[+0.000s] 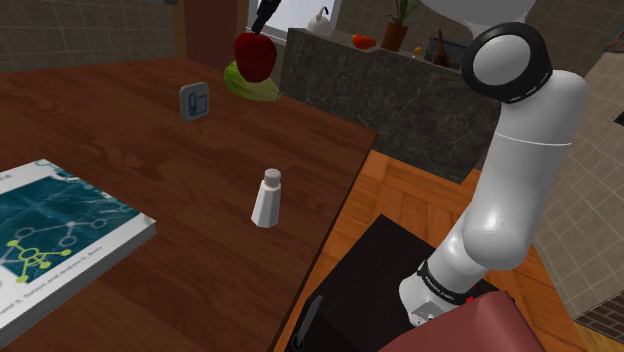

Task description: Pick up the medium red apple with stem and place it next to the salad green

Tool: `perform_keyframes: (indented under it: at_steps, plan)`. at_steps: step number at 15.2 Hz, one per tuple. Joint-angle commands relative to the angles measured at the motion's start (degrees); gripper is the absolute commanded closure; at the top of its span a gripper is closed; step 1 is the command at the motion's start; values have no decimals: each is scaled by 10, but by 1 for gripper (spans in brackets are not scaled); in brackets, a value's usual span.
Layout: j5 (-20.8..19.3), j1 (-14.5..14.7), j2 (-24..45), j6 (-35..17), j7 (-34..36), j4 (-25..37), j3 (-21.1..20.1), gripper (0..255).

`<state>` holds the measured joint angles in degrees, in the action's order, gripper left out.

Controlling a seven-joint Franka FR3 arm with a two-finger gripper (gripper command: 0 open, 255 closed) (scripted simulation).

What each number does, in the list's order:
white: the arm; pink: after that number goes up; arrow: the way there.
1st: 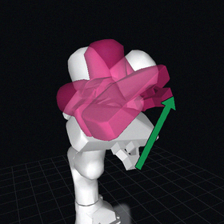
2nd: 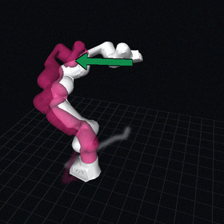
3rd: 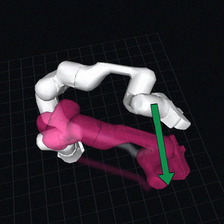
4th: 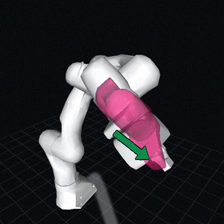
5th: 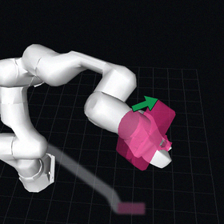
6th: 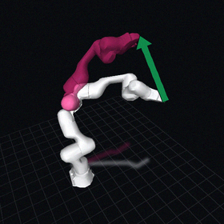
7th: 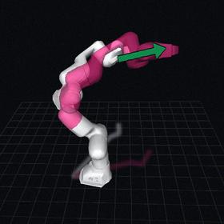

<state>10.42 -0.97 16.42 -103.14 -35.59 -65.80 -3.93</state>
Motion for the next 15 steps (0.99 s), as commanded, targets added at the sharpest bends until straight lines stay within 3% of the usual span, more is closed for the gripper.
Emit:
perform_keyframes:
  at_steps: [1,15]
  plan:
    - [2,0,-11,-21,-4,-32,0,255]
    - [12,-1,-45,-142,-28,-189,-1,255]
